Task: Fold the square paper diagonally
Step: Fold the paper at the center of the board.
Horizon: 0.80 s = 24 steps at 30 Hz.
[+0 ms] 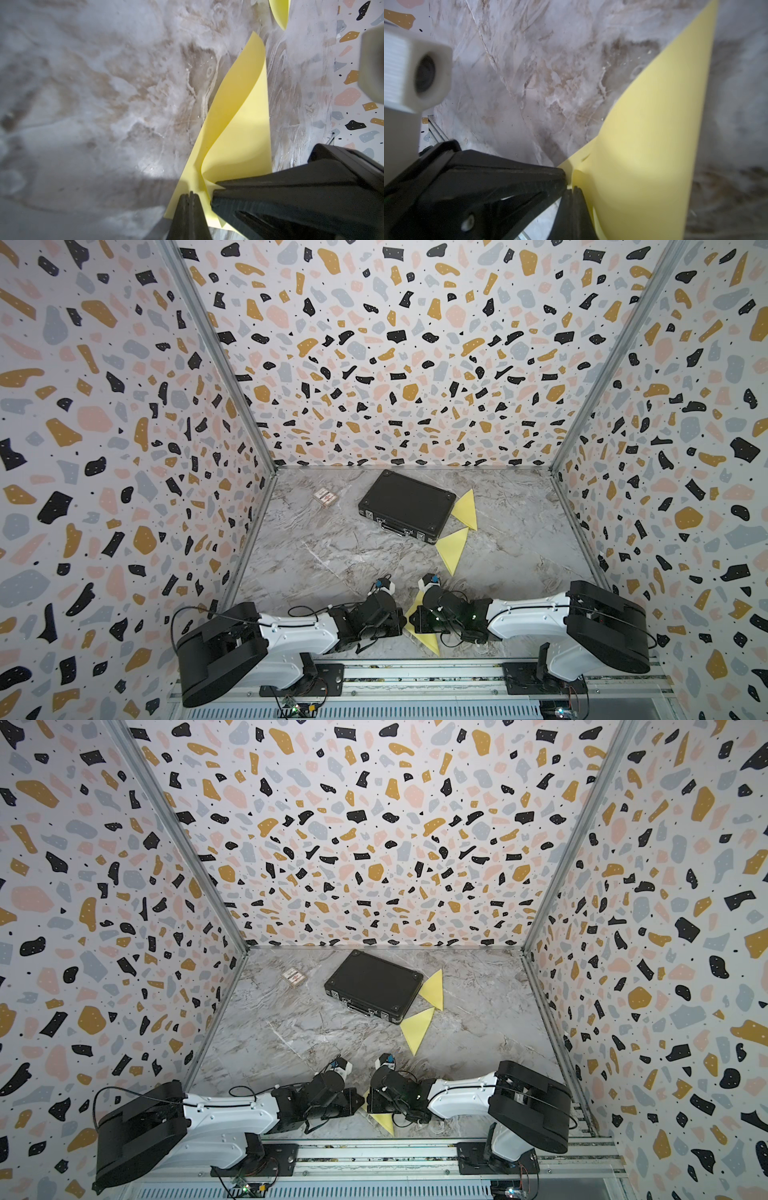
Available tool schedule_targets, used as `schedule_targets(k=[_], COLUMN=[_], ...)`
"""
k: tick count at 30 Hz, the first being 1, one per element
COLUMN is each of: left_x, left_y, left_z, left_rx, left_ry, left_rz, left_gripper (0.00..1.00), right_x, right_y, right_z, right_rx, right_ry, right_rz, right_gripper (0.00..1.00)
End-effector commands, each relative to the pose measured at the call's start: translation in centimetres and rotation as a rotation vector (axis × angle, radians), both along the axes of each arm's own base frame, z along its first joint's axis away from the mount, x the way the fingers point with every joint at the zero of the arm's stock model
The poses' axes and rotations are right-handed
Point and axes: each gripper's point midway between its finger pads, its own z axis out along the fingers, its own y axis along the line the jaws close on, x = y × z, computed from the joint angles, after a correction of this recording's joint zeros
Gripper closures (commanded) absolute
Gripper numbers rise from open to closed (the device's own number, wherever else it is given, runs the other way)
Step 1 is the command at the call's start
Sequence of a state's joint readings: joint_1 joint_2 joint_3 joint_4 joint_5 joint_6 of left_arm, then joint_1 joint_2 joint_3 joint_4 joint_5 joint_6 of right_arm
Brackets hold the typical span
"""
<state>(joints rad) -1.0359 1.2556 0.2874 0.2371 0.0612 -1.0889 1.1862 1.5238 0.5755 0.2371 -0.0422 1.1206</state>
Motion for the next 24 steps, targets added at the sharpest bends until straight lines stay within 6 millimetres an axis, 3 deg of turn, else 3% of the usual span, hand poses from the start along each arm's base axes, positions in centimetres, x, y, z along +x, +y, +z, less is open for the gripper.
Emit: schedule_targets(k=[1,22,24], left_x=[-1.6,-1.6,-1.6], left_y=[3.5,3.6,3.6], left_z=[-3.5,-3.5,-3.5], left_rx=[0.158,0.16,0.16], left_ry=[0.064,0.064,0.062], left_rz=[0.014,0.017,0.018], left_gripper=[1.0,1.0,1.0], right_x=[-0.1,-0.7,-0.8], right_y=[0.7,0.2,-0.1], right_z=[0.3,-1.0,-1.3], right_rx=[0.016,-0.015,-0.023], right_ry=[0.007,0.035,0.04], right_rz=[0.005,0.017,0.018], right_gripper=[1.0,1.0,0.94])
